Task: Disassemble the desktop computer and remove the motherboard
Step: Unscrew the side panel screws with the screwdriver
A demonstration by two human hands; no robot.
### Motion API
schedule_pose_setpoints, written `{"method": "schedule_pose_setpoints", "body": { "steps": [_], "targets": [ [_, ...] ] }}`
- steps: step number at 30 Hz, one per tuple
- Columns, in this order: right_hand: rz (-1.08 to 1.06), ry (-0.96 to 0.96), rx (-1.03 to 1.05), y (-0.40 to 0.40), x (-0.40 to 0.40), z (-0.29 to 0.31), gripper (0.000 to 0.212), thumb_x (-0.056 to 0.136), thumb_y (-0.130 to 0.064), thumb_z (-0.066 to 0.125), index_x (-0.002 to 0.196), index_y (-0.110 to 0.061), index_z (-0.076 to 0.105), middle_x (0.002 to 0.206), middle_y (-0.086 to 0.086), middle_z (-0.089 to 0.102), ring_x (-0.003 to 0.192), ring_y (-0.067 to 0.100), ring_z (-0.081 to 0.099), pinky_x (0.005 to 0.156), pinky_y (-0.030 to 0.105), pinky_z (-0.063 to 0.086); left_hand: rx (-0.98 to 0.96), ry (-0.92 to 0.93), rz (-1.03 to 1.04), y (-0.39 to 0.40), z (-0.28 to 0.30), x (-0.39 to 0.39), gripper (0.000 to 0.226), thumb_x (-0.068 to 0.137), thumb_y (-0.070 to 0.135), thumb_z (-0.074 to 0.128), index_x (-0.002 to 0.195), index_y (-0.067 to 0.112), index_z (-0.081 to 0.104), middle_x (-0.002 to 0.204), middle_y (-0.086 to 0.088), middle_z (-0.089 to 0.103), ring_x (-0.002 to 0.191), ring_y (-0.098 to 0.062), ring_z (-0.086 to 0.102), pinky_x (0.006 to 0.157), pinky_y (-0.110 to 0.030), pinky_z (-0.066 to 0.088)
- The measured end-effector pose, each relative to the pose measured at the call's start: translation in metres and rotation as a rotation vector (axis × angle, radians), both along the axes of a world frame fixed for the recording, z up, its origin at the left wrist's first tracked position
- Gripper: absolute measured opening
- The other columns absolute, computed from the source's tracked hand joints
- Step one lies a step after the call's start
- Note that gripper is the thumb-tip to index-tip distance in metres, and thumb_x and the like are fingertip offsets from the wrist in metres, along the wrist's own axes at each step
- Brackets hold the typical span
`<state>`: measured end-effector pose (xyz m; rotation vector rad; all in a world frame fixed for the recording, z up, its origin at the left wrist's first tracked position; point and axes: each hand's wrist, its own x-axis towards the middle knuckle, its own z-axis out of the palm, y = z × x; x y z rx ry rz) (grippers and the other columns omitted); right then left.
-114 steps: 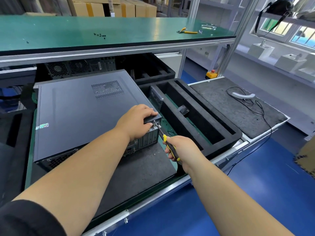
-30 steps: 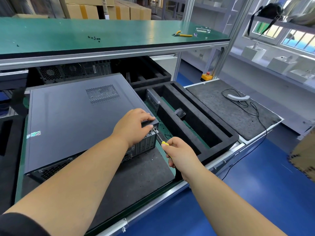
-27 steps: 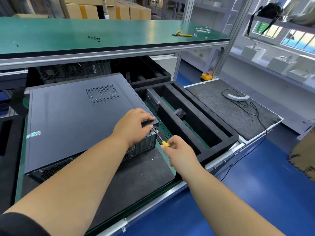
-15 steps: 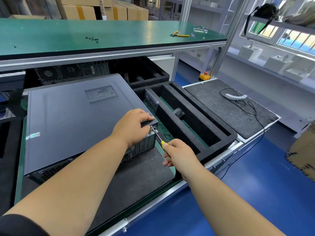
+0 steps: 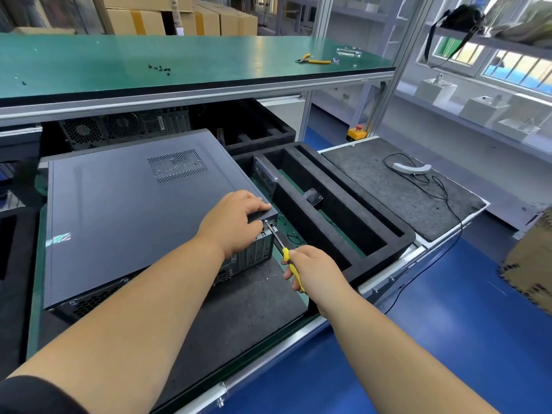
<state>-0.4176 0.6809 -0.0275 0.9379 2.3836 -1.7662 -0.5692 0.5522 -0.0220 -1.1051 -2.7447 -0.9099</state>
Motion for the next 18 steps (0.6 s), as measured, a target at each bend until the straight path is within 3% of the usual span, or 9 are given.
{"method": "schedule_pose_setpoints", "body": {
  "steps": [7, 10, 13, 16, 18],
  "targets": [
    [0.02, 0.062, 0.035, 0.0, 0.003, 0.002, 0.017, 0.091, -0.033, 0.062, 0.092, -0.017, 0.055, 0.08, 0.001, 0.061, 0.05, 0.009, 0.058, 0.061, 0.033, 0.052, 0.003, 0.043, -0.026, -0.002, 0.001, 0.005, 0.041, 0.082, 0.021, 0.056, 0.118, 0.037, 0.065, 0.114, 0.016, 0.056, 0.111, -0.008, 0.047, 0.083, -0.027, 0.043],
    [0.012, 0.086, 0.051, 0.001, 0.003, 0.003, 0.02, 0.088, -0.032, 0.067, 0.089, -0.019, 0.052, 0.076, -0.001, 0.056, 0.049, 0.01, 0.057, 0.06, 0.033, 0.051, 0.033, 0.136, -0.12, -0.004, 0.0, 0.013, 0.032, 0.081, 0.016, 0.061, 0.105, 0.036, 0.069, 0.106, 0.019, 0.057, 0.103, -0.007, 0.051, 0.079, -0.024, 0.046],
    [0.004, 0.094, 0.053, 0.001, 0.003, 0.003, 0.024, 0.084, -0.031, 0.071, 0.088, -0.018, 0.052, 0.071, -0.002, 0.053, 0.053, 0.013, 0.054, 0.065, 0.037, 0.05, 0.018, 0.22, -0.12, -0.005, 0.001, 0.017, 0.024, 0.08, 0.018, 0.068, 0.099, 0.031, 0.071, 0.102, 0.016, 0.058, 0.097, -0.01, 0.052, 0.08, -0.029, 0.049],
    [0.003, 0.061, -0.008, 0.002, 0.001, 0.007, 0.021, 0.088, -0.039, 0.063, 0.092, -0.019, 0.057, 0.071, -0.002, 0.06, 0.055, 0.012, 0.052, 0.068, 0.036, 0.05, 0.013, 0.252, -0.1, -0.003, 0.004, 0.02, 0.021, 0.082, 0.02, 0.068, 0.101, 0.029, 0.071, 0.102, 0.014, 0.058, 0.096, -0.012, 0.053, 0.08, -0.03, 0.048],
    [-0.002, 0.021, -0.106, 0.002, -0.002, 0.01, 0.019, 0.094, -0.033, 0.049, 0.096, -0.02, 0.062, 0.069, -0.001, 0.065, 0.055, 0.011, 0.051, 0.067, 0.034, 0.048, 0.13, 0.212, -0.047, -0.002, 0.005, 0.029, 0.018, 0.084, 0.02, 0.065, 0.098, 0.03, 0.067, 0.096, 0.016, 0.056, 0.091, -0.007, 0.052, 0.074, -0.021, 0.044]
  ]
}}
